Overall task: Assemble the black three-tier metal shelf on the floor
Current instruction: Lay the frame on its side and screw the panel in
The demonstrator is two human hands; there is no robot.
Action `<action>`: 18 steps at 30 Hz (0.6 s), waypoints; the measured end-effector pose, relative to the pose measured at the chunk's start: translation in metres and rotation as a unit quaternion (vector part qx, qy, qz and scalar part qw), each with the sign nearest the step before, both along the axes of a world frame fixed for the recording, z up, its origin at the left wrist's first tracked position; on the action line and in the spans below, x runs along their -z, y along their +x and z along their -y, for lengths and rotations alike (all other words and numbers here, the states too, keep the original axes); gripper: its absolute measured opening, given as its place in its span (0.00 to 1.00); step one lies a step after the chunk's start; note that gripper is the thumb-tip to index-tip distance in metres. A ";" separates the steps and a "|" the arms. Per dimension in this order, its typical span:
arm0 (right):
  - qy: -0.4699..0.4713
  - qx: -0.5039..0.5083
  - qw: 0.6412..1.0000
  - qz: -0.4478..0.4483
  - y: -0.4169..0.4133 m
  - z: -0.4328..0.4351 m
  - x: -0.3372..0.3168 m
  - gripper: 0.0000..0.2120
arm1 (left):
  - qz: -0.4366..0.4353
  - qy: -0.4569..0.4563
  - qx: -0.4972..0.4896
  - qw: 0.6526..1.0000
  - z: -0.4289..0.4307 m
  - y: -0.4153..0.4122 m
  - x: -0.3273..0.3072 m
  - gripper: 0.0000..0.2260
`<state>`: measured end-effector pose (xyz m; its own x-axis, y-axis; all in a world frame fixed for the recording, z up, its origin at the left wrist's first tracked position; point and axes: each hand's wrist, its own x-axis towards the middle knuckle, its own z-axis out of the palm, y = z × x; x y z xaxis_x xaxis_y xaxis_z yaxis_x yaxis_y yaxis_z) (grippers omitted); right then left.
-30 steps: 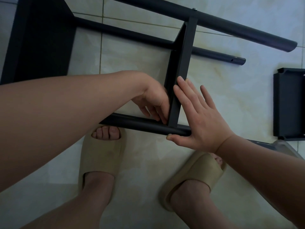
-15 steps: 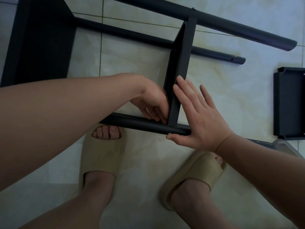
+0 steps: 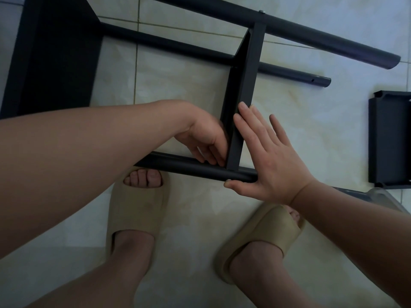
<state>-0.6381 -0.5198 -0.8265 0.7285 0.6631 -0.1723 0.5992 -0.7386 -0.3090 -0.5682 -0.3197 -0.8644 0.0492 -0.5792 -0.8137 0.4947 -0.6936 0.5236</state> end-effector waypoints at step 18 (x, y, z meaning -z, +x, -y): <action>-0.001 0.000 1.000 0.004 0.000 0.000 0.000 0.52 | 0.011 -0.005 0.026 1.000 -0.003 0.007 -0.008 0.06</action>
